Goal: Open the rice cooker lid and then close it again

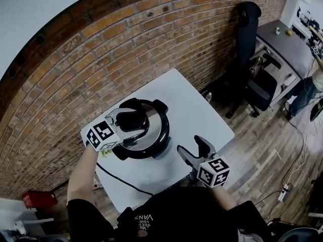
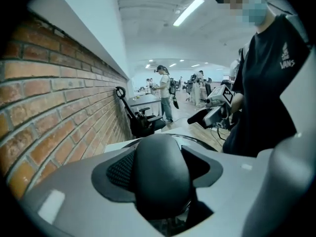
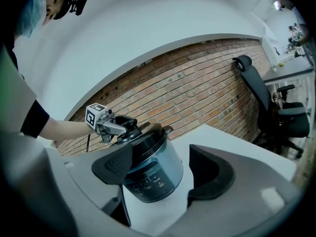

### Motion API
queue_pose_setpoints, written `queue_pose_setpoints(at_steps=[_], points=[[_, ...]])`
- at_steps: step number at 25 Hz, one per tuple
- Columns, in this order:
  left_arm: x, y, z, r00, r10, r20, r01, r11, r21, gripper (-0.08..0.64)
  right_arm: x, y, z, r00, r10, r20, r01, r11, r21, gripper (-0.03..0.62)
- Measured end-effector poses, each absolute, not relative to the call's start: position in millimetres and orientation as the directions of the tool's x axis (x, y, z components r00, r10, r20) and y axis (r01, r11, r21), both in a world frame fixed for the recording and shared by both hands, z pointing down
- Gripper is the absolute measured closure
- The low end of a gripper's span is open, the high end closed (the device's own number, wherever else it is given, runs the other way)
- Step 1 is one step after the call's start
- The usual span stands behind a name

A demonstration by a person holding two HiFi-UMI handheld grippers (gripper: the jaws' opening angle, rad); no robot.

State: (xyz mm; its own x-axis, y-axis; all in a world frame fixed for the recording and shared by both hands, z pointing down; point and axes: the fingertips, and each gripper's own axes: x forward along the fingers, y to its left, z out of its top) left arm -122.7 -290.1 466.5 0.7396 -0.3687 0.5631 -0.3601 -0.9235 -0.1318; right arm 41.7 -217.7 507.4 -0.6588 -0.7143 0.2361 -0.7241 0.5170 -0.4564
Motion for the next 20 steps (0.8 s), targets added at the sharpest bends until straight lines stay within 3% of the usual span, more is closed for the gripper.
queue_pose_setpoints(at_steps=[5,16,20], points=[[-123,-284,466,0.772,-0.299,0.561,-0.275,-0.953,-0.129,0.267,50,-204,511,-0.609,-0.754,0.249,-0.759,0.462,-0.459,0.241],[-118,-281,459,0.756,-0.332,0.565,-0.286,-0.943,-0.171,0.276,57,-193,507,-0.585,-0.770,0.253,-0.776,0.442,-0.451,0.241],[-121,-282,437,0.767,-0.387,0.511,-0.349,-0.921,-0.173,0.276,57,-197,500,-0.602,-0.763,0.235,-0.765,0.466,-0.445,0.241]])
